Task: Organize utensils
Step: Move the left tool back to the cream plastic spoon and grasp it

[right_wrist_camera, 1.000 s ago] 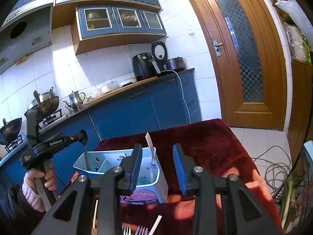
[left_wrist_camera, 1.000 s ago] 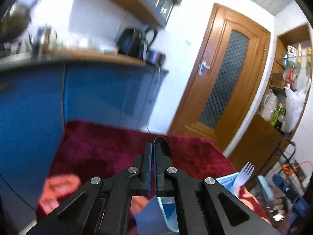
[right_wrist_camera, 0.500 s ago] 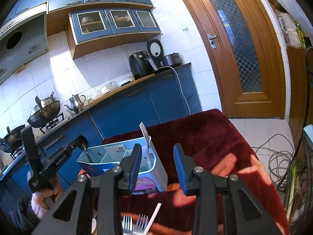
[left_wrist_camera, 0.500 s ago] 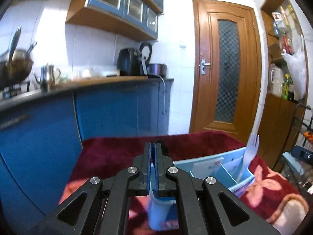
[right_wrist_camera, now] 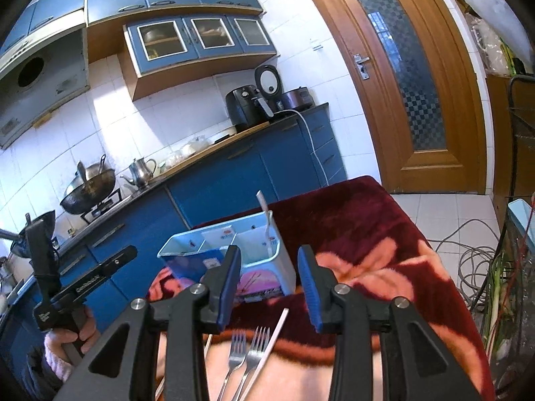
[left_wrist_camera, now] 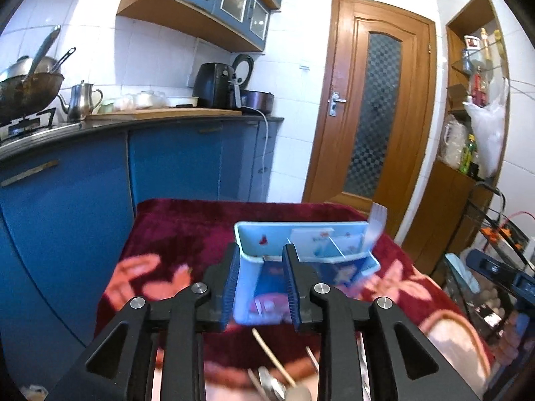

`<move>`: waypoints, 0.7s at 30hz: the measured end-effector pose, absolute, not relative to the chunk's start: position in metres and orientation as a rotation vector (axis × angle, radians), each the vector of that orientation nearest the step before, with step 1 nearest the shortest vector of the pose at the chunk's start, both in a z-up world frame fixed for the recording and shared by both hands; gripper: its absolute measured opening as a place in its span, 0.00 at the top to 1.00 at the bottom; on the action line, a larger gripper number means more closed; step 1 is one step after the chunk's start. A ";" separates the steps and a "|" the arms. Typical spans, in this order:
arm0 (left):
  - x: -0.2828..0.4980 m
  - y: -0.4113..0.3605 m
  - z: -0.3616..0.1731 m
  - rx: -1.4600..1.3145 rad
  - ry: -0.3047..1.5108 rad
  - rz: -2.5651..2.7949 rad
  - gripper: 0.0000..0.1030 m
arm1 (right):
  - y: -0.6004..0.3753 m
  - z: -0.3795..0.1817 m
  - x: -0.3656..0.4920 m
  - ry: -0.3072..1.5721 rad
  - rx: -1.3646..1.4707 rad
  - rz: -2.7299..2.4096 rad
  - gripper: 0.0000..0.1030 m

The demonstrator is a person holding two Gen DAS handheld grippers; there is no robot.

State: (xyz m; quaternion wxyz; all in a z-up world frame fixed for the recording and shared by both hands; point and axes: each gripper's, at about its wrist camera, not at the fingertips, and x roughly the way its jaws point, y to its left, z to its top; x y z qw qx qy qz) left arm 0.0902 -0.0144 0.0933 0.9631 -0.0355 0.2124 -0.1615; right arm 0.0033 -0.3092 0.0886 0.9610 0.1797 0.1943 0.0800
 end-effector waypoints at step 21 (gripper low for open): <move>0.023 -0.015 0.049 -0.033 0.750 -0.380 0.71 | -0.290 0.049 -0.030 0.618 0.337 0.175 0.59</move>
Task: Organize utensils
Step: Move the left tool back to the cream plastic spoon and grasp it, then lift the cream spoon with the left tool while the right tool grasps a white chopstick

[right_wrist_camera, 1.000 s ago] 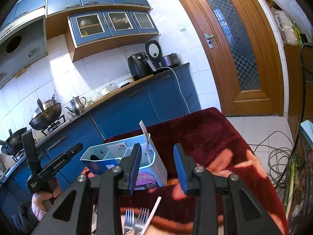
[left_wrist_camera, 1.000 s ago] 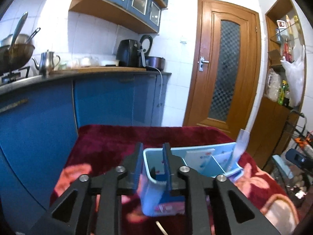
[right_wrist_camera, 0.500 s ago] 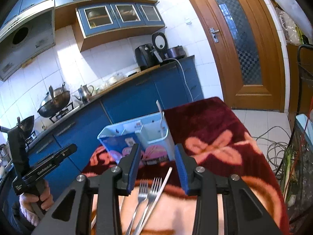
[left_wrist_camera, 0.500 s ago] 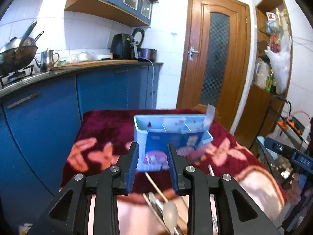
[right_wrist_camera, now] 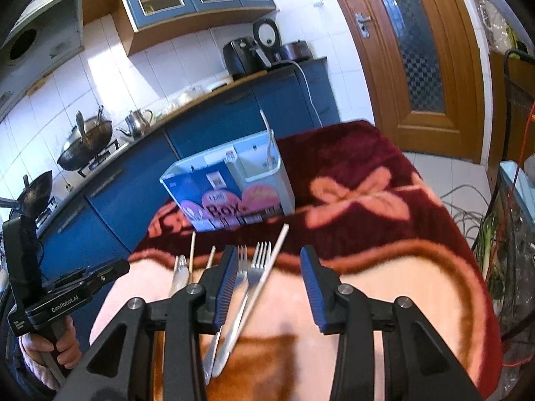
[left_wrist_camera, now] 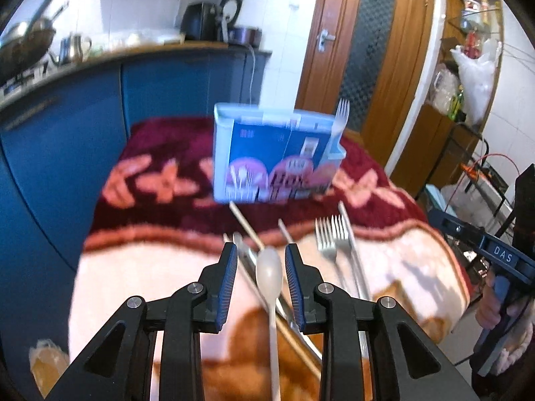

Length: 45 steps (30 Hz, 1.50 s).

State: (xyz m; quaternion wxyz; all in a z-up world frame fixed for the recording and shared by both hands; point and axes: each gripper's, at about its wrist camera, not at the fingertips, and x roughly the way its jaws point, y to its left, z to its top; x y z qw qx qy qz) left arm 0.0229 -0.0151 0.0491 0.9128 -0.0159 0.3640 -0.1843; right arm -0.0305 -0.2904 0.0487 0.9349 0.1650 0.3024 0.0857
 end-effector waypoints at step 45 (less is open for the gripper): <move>0.059 0.054 0.020 -0.168 0.728 -0.428 0.94 | -0.188 0.013 0.041 0.929 0.212 0.222 0.58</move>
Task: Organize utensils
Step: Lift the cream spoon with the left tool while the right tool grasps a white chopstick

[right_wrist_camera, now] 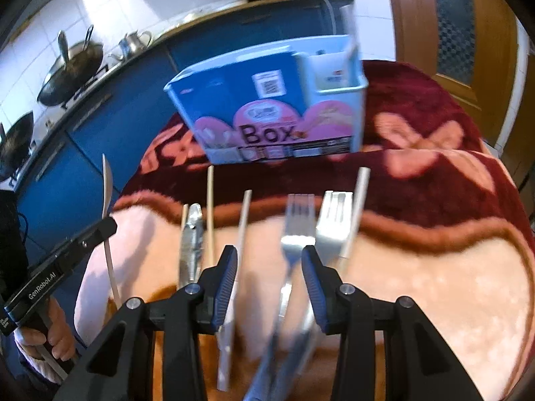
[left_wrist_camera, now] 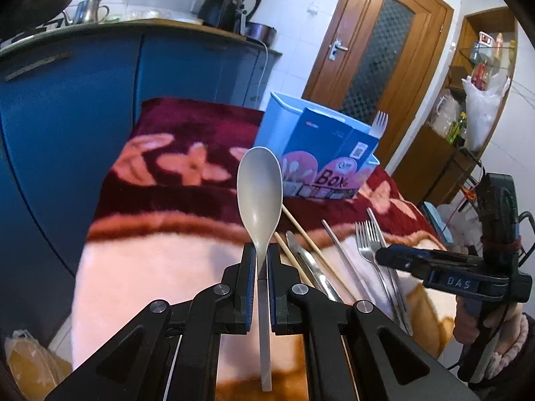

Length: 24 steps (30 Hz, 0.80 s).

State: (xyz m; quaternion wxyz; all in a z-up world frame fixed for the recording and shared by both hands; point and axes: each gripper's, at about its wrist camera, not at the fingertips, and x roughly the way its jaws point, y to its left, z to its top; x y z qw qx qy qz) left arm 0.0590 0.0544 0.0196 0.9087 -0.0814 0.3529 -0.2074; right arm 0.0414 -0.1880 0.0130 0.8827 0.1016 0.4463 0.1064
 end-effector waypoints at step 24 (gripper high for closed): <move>0.051 0.056 0.034 -0.203 0.638 -0.444 0.94 | -0.169 -0.004 0.095 1.123 0.177 0.337 0.93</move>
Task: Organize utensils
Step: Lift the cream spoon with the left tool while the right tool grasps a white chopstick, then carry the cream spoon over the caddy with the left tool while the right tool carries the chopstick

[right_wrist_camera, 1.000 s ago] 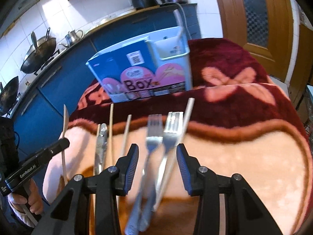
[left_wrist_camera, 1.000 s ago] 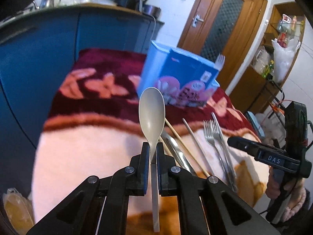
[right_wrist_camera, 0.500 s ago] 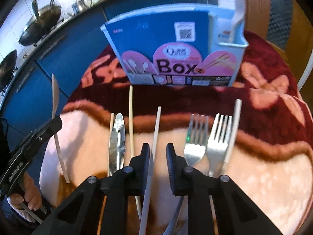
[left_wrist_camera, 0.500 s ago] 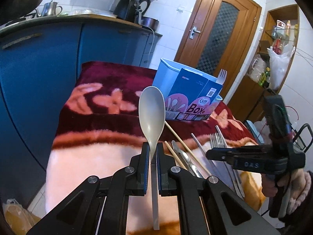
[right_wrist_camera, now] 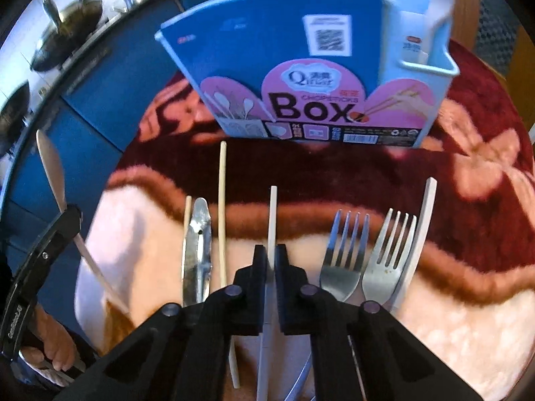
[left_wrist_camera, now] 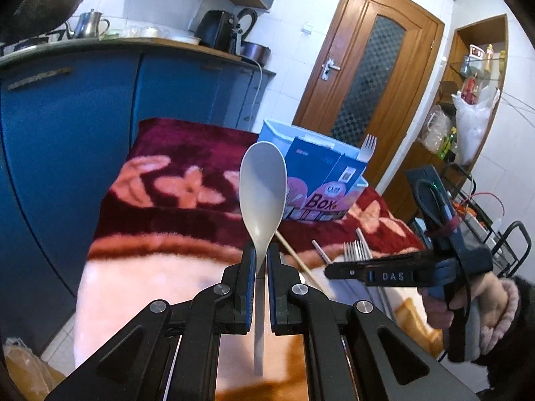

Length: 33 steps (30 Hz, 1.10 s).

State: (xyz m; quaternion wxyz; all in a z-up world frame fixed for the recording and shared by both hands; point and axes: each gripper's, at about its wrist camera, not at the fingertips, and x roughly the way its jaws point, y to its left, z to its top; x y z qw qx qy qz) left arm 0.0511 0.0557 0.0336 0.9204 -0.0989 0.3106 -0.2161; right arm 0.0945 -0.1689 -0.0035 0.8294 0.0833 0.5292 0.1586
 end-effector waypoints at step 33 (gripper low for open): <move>0.113 0.008 0.140 -0.230 0.305 -0.352 0.94 | -0.279 0.079 -0.008 0.423 0.320 0.184 0.94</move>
